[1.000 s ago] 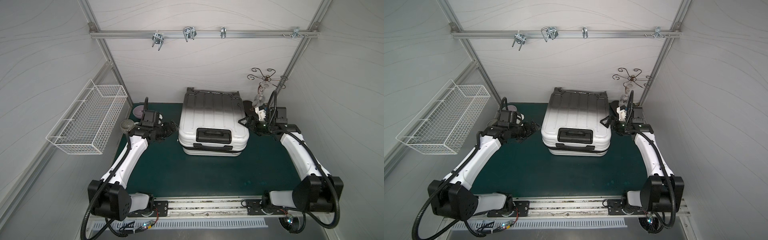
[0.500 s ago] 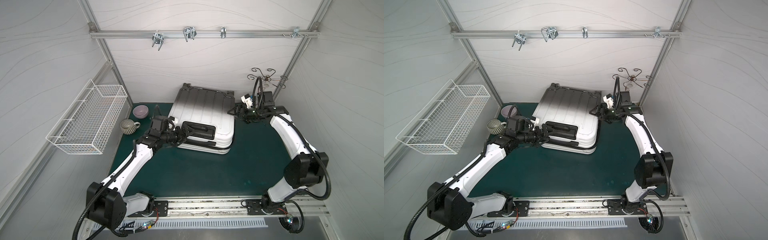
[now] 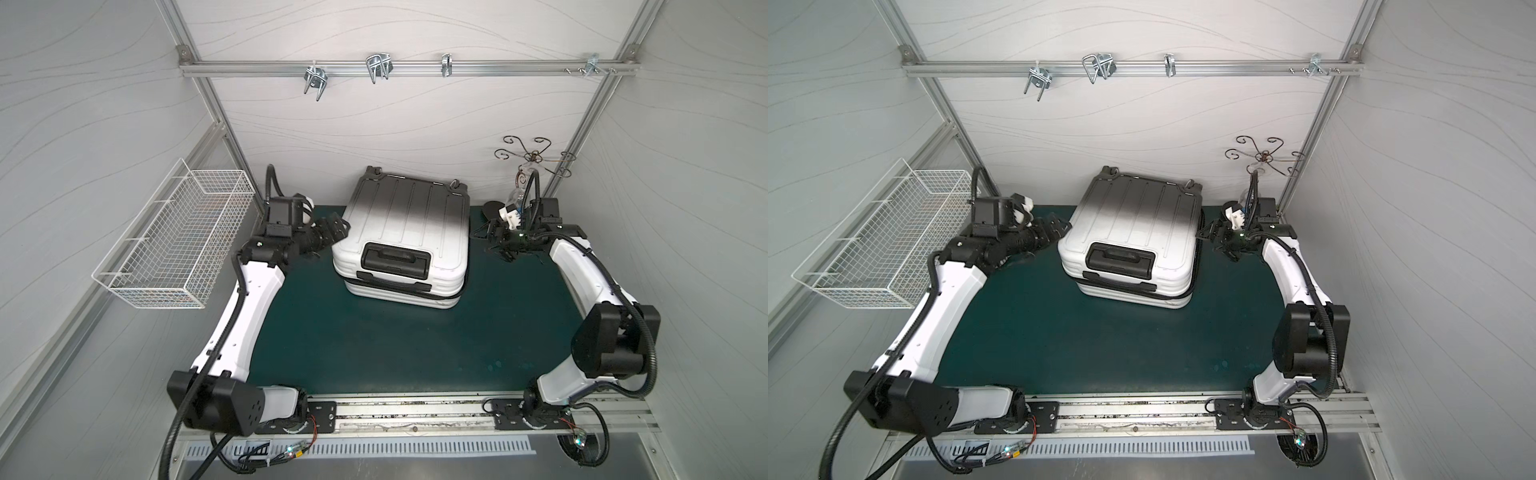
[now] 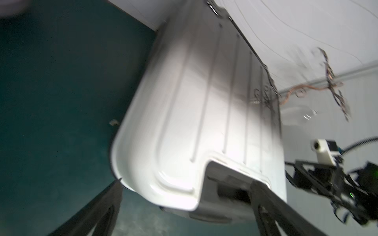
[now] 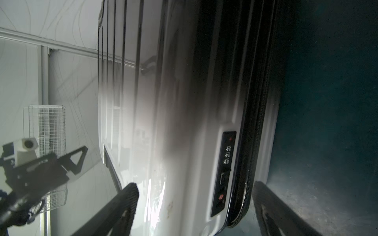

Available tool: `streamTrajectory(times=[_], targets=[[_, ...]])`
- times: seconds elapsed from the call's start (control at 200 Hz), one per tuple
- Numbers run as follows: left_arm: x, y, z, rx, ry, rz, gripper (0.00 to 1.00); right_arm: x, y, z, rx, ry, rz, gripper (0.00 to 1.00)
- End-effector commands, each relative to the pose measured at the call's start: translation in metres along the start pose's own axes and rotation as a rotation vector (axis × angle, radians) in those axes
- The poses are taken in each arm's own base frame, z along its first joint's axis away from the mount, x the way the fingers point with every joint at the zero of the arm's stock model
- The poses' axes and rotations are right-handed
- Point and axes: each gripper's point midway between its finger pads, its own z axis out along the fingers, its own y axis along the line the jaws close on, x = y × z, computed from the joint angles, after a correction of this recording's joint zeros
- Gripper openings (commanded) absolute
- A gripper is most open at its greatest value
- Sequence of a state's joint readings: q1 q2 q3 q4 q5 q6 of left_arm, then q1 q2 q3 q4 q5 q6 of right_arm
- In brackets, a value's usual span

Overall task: Close the suitcase zippers
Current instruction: Adjust the suitcase at the center of the board.

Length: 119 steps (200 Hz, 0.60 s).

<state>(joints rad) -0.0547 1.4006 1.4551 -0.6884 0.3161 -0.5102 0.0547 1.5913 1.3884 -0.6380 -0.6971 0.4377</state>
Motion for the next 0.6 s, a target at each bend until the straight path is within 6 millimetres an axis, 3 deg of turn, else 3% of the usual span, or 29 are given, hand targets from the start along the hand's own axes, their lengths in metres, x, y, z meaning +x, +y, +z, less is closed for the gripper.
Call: streamTrajectory(times=[0.0, 0.13, 0.27, 0.32, 0.45, 0.59], targets=[[0.018, 0.017, 0.042, 0.03, 0.184, -0.04, 0.99, 0.004, 0.026, -0.001, -0.072, 0.0, -0.037, 0.93], [0.025, -0.014, 0.067, 0.234, 0.268, -0.121, 0.99, 0.009, 0.027, 0.016, -0.116, 0.046, -0.014, 0.93], [0.056, -0.053, 0.064, 0.393, 0.357, -0.091, 0.99, 0.007, 0.035, 0.029, -0.172, 0.078, -0.011, 0.94], [0.068, -0.067, 0.061, 0.454, 0.388, -0.093, 0.99, 0.005, 0.037, 0.029, -0.177, 0.081, -0.012, 0.99], [0.108, -0.092, 0.045, 0.53, 0.445, -0.044, 0.99, 0.0, 0.041, 0.01, -0.17, 0.051, -0.045, 0.99], [0.151, -0.11, 0.03, 0.571, 0.499, 0.002, 0.99, -0.011, 0.026, -0.024, -0.13, -0.019, -0.051, 0.99]])
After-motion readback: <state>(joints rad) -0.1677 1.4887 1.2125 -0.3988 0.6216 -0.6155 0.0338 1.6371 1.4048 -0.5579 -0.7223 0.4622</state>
